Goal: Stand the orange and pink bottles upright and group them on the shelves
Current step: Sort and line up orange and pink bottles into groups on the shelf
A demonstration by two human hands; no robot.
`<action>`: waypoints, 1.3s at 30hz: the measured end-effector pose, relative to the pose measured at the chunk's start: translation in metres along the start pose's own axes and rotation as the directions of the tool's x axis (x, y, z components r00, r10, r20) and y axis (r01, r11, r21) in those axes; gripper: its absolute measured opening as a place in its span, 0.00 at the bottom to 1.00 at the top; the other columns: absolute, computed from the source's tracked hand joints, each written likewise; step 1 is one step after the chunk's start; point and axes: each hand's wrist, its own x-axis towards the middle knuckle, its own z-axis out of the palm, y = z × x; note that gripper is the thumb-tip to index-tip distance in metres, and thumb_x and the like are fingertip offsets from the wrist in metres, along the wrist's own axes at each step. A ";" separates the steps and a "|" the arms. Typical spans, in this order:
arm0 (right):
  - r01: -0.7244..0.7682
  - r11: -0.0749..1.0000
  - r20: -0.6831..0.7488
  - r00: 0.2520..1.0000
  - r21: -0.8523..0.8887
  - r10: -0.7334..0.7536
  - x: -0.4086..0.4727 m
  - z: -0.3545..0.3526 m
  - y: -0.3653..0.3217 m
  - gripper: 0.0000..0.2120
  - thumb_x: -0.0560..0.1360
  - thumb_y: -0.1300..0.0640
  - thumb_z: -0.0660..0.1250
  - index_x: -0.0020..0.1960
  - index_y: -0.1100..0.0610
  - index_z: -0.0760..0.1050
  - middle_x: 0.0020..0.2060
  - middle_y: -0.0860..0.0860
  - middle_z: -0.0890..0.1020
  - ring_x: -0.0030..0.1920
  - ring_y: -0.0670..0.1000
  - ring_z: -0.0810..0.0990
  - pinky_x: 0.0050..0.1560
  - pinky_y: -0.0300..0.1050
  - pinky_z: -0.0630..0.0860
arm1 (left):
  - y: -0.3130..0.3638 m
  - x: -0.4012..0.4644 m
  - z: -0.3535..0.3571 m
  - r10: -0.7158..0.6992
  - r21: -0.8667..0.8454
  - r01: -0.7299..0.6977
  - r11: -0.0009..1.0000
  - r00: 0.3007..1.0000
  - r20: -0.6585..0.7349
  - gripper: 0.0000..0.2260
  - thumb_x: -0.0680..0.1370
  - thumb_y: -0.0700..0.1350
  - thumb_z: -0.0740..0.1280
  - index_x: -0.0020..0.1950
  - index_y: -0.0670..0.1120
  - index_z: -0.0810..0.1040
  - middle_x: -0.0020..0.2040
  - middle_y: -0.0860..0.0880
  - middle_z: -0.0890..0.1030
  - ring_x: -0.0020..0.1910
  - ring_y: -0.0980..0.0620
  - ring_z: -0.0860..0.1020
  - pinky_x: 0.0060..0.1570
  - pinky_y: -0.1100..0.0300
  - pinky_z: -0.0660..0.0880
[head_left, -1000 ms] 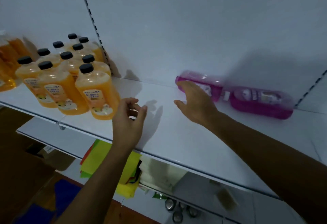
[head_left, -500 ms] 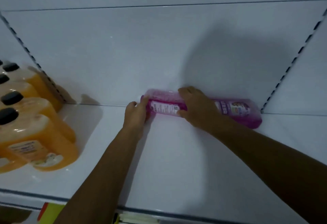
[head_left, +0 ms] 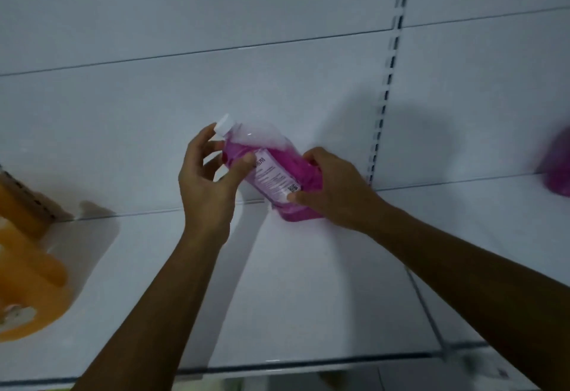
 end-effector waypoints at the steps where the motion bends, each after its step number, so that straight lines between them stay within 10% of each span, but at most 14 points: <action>1: -0.007 1.000 -0.021 1.000 0.010 0.008 -0.011 -0.019 0.009 0.22 0.67 0.51 0.77 0.55 0.53 0.71 0.47 0.48 0.78 0.45 0.47 0.78 0.42 0.39 0.76 | 0.003 -0.006 0.022 0.008 0.020 -0.009 1.000 0.999 0.033 0.26 0.72 0.39 0.74 0.67 0.51 0.72 0.59 0.49 0.78 0.57 0.49 0.79 0.50 0.57 0.80; 10: -0.238 0.969 -0.272 0.930 0.065 0.247 -0.137 -0.188 0.138 0.23 0.67 0.54 0.76 0.59 0.52 0.72 0.51 0.49 0.80 0.49 0.48 0.80 0.50 0.44 0.78 | 0.014 -0.084 0.260 0.029 -0.066 -0.001 0.998 0.902 0.432 0.21 0.73 0.36 0.72 0.64 0.47 0.77 0.60 0.48 0.81 0.51 0.56 0.82 0.46 0.66 0.78; 16: -0.345 0.926 -0.407 0.832 0.154 0.377 -0.203 -0.238 0.201 0.25 0.70 0.51 0.75 0.64 0.52 0.70 0.56 0.47 0.81 0.54 0.48 0.81 0.56 0.48 0.79 | 0.014 -0.135 0.368 0.153 -0.046 -0.157 0.986 0.783 0.603 0.20 0.72 0.48 0.72 0.63 0.55 0.77 0.59 0.54 0.81 0.56 0.51 0.81 0.53 0.48 0.80; 39: -0.438 0.871 -0.454 0.744 0.220 0.489 -0.170 -0.231 0.271 0.25 0.78 0.60 0.64 0.73 0.58 0.61 0.68 0.53 0.73 0.68 0.52 0.71 0.69 0.47 0.67 | -0.045 -0.109 0.453 0.122 0.129 -0.288 0.949 0.711 0.692 0.23 0.70 0.45 0.76 0.63 0.46 0.78 0.54 0.56 0.78 0.50 0.58 0.77 0.49 0.77 0.72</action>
